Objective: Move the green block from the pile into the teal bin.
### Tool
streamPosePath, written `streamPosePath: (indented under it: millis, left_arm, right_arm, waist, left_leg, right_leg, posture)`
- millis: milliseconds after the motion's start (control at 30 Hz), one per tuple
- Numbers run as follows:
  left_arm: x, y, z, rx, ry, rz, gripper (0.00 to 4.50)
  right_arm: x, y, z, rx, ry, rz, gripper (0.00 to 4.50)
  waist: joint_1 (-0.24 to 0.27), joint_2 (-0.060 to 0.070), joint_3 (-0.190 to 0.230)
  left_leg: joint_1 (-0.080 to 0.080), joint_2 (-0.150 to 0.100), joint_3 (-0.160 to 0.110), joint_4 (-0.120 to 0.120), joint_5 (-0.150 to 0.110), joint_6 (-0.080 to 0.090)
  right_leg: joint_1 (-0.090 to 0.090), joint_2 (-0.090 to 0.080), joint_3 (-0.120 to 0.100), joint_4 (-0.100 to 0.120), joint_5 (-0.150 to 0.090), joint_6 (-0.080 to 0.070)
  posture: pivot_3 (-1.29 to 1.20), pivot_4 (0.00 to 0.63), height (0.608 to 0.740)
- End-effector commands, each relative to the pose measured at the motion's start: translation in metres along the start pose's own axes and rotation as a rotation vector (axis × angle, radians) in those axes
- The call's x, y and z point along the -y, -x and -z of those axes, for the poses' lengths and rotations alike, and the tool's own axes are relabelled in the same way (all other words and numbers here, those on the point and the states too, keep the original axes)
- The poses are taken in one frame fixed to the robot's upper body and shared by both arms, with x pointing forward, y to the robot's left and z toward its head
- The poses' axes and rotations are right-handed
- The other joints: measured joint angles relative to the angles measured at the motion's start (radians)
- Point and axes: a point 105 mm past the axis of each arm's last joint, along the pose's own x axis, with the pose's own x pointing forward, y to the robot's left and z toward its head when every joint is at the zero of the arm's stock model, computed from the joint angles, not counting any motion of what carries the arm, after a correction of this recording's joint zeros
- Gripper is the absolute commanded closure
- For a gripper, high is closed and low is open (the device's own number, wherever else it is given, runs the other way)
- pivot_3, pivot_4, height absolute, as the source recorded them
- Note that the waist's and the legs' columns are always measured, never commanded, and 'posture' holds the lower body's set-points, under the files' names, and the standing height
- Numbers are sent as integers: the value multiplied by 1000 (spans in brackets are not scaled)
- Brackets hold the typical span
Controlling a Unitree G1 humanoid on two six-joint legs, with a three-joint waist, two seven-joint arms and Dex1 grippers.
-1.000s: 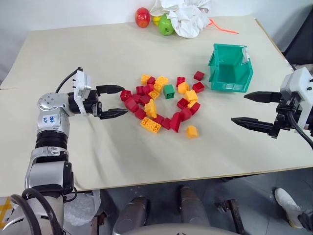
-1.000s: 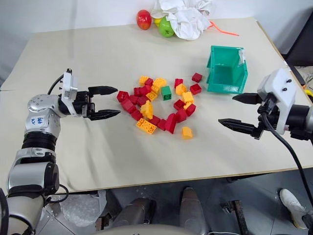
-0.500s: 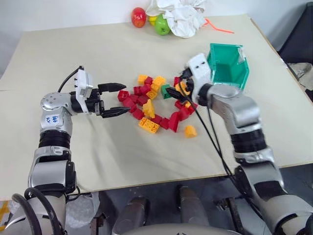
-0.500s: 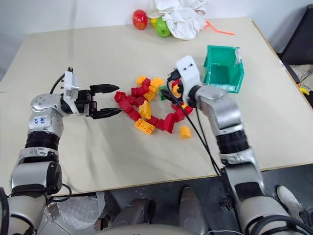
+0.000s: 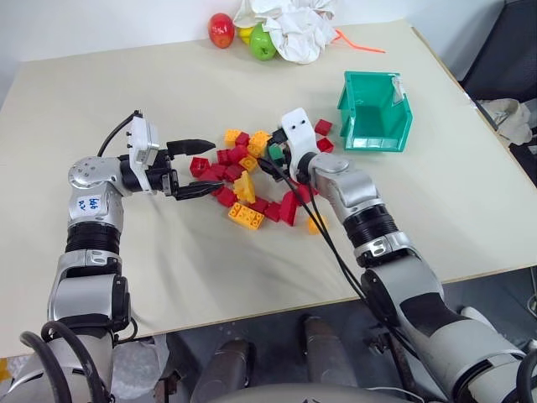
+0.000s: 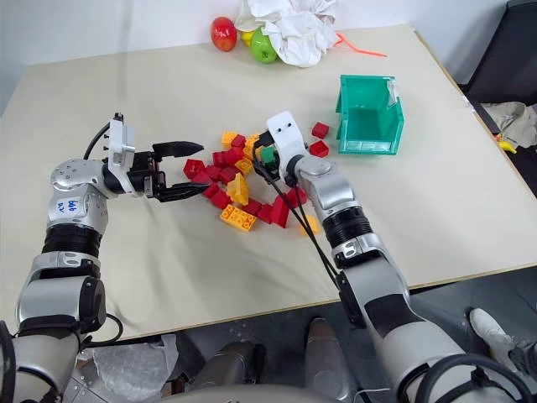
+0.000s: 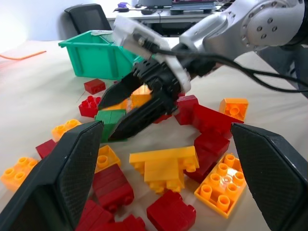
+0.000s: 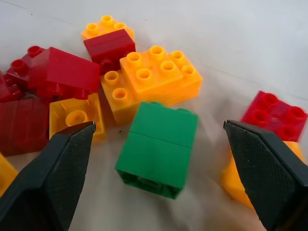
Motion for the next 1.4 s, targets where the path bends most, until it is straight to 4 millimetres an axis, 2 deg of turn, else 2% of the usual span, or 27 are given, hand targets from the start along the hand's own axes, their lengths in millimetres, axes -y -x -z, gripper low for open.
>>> streamPosePath:
  millis: [33,100,333,467,633,733,767,867,967,1033,1133,1367,1400]
  left_arm:
    - [-6,2,-16,12,-66,-12,0]
    - [-7,2,-16,9,-63,-15,0]
    - [-11,4,-15,9,-51,-64,0]
    - [-12,3,-17,8,-53,-91,0]
    - [-11,-4,-16,-3,-54,-129,0]
    - [-10,-13,-14,-19,-46,-159,0]
    - [-8,-19,-13,-26,-39,-167,0]
    - [0,-49,-11,-27,2,-195,0]
    - [7,-67,-12,-27,28,-203,0]
    - [7,-75,-15,-20,45,-215,0]
    - [8,-85,-17,-13,58,-225,0]
    - [7,-101,-23,3,75,-247,0]
    - [6,-103,-24,5,77,-250,0]
  right_arm:
    - [-3,-3,-9,33,1,-1,198]
    - [-9,-5,-13,47,-9,-23,640]
    - [-14,-1,-21,74,-4,-46,3000]
    - [-13,6,-33,116,9,-56,3006]
    - [-7,37,-62,192,62,-82,3006]
    - [7,62,-76,226,125,-79,3006]
    - [19,73,-81,233,153,-64,3006]
    - [89,110,-82,163,305,106,3006]
    - [134,128,-75,95,356,212,3006]
    - [153,132,-71,70,371,243,3006]
    - [168,132,-67,61,363,253,3006]
    - [173,120,-61,87,316,193,3006]
    - [175,118,-62,93,298,201,2656]
  waist:
    - [-1,0,0]
    - [-3,0,0]
    - [-4,0,0]
    - [-5,0,0]
    - [-2,0,0]
    - [3,0,0]
    - [6,0,0]
    - [36,1,0]
    - [55,0,0]
    - [53,0,0]
    - [40,1,0]
    - [37,1,1]
    - [38,1,1]
  left_leg:
    - [0,0,0,0,0,0]
    - [0,0,0,0,0,0]
    - [0,0,0,0,0,0]
    - [0,0,0,0,0,0]
    - [0,0,0,0,0,0]
    - [0,0,0,0,0,0]
    - [0,-1,0,0,0,0]
    - [-1,-2,0,1,0,0]
    - [-1,-3,2,1,0,2]
    - [-1,-2,4,1,0,2]
    - [1,1,9,-1,0,1]
    - [2,1,9,-1,0,1]
    - [2,1,9,-1,0,1]
  right_leg:
    - [0,0,0,0,0,0]
    - [0,0,0,0,0,0]
    - [0,0,1,0,0,0]
    - [-1,0,1,0,0,0]
    - [-1,0,1,0,0,0]
    - [-1,0,1,0,0,0]
    - [-1,0,1,1,0,0]
    - [0,-1,2,0,0,0]
    - [1,-2,2,-2,1,2]
    - [1,-2,2,-3,1,2]
    - [0,0,4,-3,1,2]
    - [0,0,5,-3,1,2]
    - [0,0,5,-3,1,2]
  posture:
    - [0,150,740]
    - [0,150,740]
    - [0,150,740]
    - [0,150,740]
    - [0,150,740]
    - [0,150,740]
    - [0,150,740]
    - [0,150,740]
    - [0,150,740]
    - [0,150,740]
    - [0,150,740]
    - [0,150,740]
    - [0,150,740]
